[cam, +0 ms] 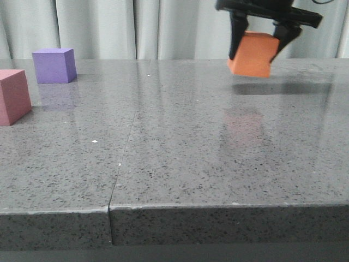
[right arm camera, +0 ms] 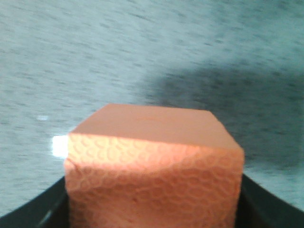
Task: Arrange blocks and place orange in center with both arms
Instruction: 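Lift the orange cube and carry it toward the table's middle, then set the orange cube down, open the right gripper and raise it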
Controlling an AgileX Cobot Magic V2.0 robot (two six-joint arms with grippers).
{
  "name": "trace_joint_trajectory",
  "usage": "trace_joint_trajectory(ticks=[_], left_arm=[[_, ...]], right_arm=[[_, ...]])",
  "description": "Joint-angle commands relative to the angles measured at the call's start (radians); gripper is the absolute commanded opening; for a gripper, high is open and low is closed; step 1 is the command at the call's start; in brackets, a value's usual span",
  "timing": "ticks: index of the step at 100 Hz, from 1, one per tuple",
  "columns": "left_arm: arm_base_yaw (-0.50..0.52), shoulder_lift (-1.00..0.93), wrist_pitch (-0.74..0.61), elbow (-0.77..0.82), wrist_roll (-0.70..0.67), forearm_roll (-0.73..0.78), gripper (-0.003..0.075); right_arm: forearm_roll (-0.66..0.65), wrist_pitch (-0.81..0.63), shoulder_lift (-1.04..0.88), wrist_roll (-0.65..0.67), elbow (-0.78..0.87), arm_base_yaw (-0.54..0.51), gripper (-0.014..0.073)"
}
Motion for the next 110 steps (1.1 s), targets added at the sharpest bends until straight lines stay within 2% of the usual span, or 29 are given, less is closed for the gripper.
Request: trace_joint_trajectory(ticks=[1,25,45,81,88,103,110], left_arm=[[0.001,-0.029,-0.082,0.039,-0.003,-0.009,-0.002],[0.001,-0.029,-0.082,0.039,-0.003,-0.009,-0.002],[0.001,-0.029,-0.082,0.039,-0.003,-0.009,-0.002],[0.001,-0.029,-0.082,0.039,-0.003,-0.009,-0.002],[0.001,-0.029,-0.082,0.039,-0.003,-0.009,-0.002],[0.001,-0.029,-0.082,0.039,-0.003,-0.009,-0.002],[0.001,-0.029,-0.082,0.039,-0.003,-0.009,-0.002]], right_arm=[[0.009,0.069,-0.057,0.039,-0.06,0.027,0.0287],[0.01,0.056,0.003,0.105,-0.153,0.13,0.0287],[0.016,0.032,0.062,0.107,-0.177,0.197,0.0287],[0.044,0.012,0.092,0.107,-0.177,0.213,0.0298],[0.044,0.011,0.094,0.106,-0.177,0.213,0.0356],[0.046,0.009,0.095,0.106,-0.177,0.213,0.0566],[0.046,0.012,0.095,0.106,-0.177,0.213,0.0605]])
